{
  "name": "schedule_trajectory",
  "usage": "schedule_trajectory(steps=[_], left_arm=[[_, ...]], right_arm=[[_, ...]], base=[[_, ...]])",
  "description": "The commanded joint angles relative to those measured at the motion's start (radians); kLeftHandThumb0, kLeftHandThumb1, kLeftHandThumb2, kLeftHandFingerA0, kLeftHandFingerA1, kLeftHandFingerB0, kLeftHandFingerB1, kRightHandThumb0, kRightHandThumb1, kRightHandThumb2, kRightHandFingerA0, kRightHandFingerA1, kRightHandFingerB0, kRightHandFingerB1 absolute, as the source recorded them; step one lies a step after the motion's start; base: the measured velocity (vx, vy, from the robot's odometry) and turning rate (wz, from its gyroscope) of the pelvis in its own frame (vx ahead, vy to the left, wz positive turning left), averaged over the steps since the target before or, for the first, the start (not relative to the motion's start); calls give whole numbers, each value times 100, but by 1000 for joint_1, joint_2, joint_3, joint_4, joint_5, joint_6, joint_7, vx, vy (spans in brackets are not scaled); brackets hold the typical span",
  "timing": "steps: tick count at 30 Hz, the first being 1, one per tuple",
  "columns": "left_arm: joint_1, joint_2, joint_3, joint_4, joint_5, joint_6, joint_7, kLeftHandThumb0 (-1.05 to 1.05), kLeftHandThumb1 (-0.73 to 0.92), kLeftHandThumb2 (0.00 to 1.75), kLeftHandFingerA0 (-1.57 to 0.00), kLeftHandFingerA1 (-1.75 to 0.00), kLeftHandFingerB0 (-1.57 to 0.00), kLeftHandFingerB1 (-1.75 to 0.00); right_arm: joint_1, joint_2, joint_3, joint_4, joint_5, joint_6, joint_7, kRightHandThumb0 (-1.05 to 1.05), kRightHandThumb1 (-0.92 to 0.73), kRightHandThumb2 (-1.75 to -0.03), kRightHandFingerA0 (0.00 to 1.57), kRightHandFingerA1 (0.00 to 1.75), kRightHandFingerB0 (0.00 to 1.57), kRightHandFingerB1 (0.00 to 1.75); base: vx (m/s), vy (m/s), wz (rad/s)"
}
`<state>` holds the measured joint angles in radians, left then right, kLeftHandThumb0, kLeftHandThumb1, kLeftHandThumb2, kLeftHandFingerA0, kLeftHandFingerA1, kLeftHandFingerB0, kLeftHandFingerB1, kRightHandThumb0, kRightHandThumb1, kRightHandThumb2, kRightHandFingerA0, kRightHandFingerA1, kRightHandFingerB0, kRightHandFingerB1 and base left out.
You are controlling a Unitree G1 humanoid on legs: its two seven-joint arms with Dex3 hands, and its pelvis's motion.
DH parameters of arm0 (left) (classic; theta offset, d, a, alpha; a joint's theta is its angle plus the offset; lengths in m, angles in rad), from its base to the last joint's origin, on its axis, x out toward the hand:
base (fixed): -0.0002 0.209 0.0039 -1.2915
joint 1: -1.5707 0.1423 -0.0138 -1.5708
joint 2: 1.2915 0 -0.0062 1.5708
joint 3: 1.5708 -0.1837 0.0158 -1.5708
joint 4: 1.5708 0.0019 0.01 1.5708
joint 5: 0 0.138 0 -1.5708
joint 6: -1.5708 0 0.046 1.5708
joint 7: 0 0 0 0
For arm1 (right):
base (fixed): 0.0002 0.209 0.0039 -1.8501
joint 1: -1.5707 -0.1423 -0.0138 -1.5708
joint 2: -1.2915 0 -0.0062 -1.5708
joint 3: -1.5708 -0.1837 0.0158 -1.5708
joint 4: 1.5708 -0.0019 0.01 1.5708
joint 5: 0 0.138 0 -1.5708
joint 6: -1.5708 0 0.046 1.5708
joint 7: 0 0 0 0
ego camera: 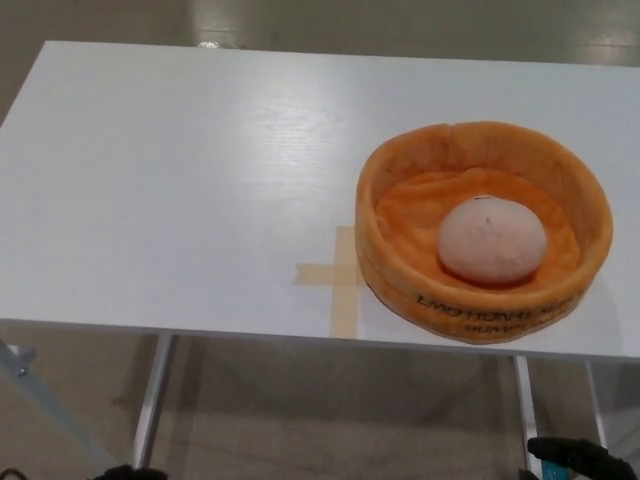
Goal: Use the left hand to pick up the pink round toy on the left and place it inside the orange plate on the desk.
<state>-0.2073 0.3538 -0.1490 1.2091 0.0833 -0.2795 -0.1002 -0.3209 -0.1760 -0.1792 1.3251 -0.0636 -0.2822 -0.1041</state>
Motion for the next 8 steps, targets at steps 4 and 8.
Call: schedule_trajectory(steps=[4, 8], left_arm=[[-19, -19, 16, 75, 57, -15, 134, -72, 56, 90, -30, -47, -30, -45], [-22, -18, 15, 77, 66, -25, 137, -72, 56, 90, -29, -46, -31, -46]], right_arm=[[21, 10, 2, 0, 5, -16, 15, -34, -36, -85, 47, 93, 45, 91], [15, 12, -3, -1, 10, -9, 14, -34, -39, -82, 50, 92, 46, 89]], base=[[0, 0, 0], [0, 0, 0]])
